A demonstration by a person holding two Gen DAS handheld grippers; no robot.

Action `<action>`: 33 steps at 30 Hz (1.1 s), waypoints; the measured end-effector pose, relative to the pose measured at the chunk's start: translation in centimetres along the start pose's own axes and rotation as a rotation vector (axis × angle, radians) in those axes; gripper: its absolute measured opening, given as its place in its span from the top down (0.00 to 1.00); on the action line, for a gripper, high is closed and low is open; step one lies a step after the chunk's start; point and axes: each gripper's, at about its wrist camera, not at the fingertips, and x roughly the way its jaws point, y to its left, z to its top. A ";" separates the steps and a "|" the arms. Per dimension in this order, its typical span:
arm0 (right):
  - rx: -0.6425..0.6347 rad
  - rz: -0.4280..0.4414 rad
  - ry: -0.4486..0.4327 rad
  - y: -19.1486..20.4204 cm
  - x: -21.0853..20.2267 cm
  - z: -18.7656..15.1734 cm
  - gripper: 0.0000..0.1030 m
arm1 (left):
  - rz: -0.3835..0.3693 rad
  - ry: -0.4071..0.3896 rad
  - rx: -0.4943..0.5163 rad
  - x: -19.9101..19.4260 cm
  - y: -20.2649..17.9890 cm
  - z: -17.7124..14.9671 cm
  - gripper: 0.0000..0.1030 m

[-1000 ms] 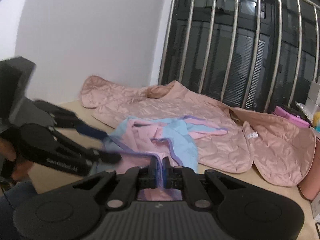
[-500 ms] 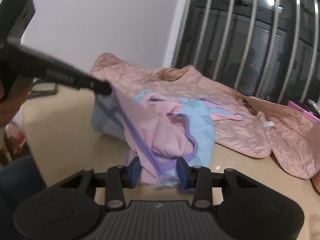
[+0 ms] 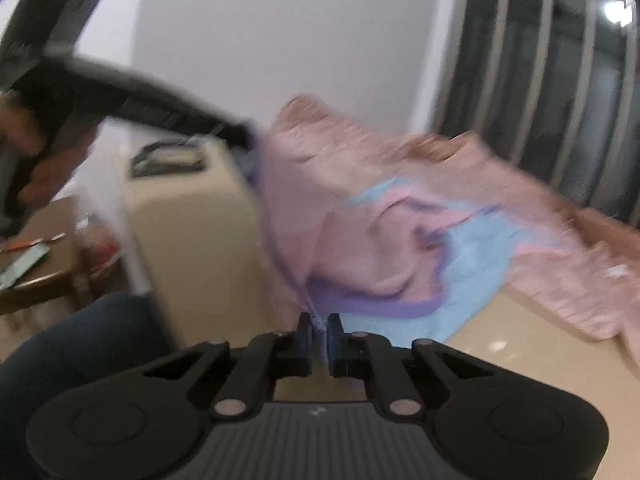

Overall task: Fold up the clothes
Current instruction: 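Lift the garment up with both grippers, stretching the purple hem between them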

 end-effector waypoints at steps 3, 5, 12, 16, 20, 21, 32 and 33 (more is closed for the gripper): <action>-0.051 -0.224 -0.143 1.1 -1.8 0.6 0.94 | 0.045 0.028 -0.026 0.1 -0.5 -1.0 0.35; -0.047 -0.312 -0.176 1.7 -2.4 0.6 0.94 | 0.062 0.051 0.032 -0.1 -2.8 -2.5 0.35; 0.025 -0.470 -0.187 3.3 -3.4 -0.4 0.94 | 0.133 0.073 0.164 0.2 -6.2 -5.4 0.35; 0.064 -0.474 -0.195 3.5 -4.0 -0.5 0.94 | 0.197 0.045 0.245 0.8 -6.6 -5.5 0.35; 0.069 -0.458 -0.214 3.9 -4.8 -0.4 0.94 | 0.142 0.049 0.303 1.3 -7.1 -5.5 0.35; 0.065 -0.457 -0.222 3.9 -5.0 -0.3 0.94 | 0.141 0.045 0.326 1.5 -7.4 -5.5 0.39; -0.023 -0.502 -0.028 4.3 -2.1 -1.7 0.94 | 0.265 0.002 0.447 2.3 -7.1 -5.8 0.83; -0.026 -0.487 -0.010 4.5 -1.8 -1.8 0.94 | 0.280 0.002 0.453 2.3 -7.2 -6.0 0.83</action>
